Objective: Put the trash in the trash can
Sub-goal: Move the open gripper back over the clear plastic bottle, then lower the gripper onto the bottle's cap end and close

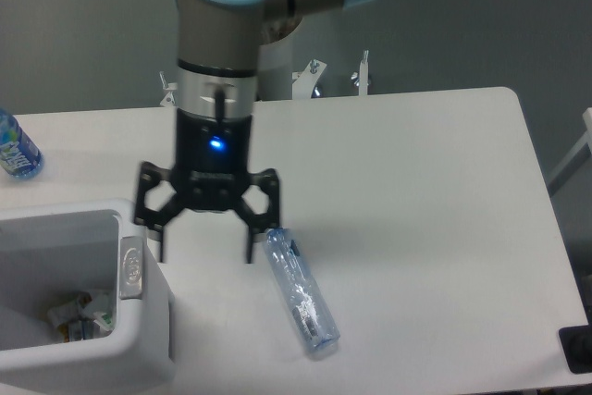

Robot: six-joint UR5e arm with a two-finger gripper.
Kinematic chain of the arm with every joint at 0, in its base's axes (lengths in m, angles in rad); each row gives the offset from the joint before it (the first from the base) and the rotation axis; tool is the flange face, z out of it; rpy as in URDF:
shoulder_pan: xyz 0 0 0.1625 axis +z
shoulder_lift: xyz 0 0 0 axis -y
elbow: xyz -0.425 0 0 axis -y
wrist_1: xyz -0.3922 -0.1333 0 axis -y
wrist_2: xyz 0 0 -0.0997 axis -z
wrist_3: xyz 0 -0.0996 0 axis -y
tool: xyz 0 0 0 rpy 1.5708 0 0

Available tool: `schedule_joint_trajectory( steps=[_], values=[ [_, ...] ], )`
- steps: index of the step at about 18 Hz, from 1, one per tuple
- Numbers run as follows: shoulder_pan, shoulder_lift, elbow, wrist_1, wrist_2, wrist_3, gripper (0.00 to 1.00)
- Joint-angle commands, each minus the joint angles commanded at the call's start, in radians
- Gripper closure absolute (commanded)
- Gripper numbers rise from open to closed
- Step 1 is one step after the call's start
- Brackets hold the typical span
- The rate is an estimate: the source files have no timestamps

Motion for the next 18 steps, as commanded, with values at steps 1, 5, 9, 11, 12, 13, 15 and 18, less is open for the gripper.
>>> schedule_joint_trajectory(
  steps=[1, 5, 9, 11, 12, 13, 15, 18],
  values=[
    [0.012, -0.029, 0.003, 0.0, 0.017, 0.006, 0.0],
    [0.064, -0.103, 0.005, 0.003, 0.042, 0.017, 0.0],
    [0.077, -0.195, 0.005, -0.002, 0.042, 0.018, 0.0],
    [0.08, -0.224, 0.009, 0.0, 0.032, 0.017, 0.0],
    [0.081, -0.235, 0.008, -0.002, 0.023, 0.018, 0.0],
    [0.083, -0.243, 0.008, -0.003, 0.022, 0.018, 0.0],
    [0.084, -0.262, 0.003, -0.005, 0.009, 0.02, 0.0],
    [0.08, -0.286, -0.018, 0.0, 0.011, 0.02, 0.0]
  ],
)
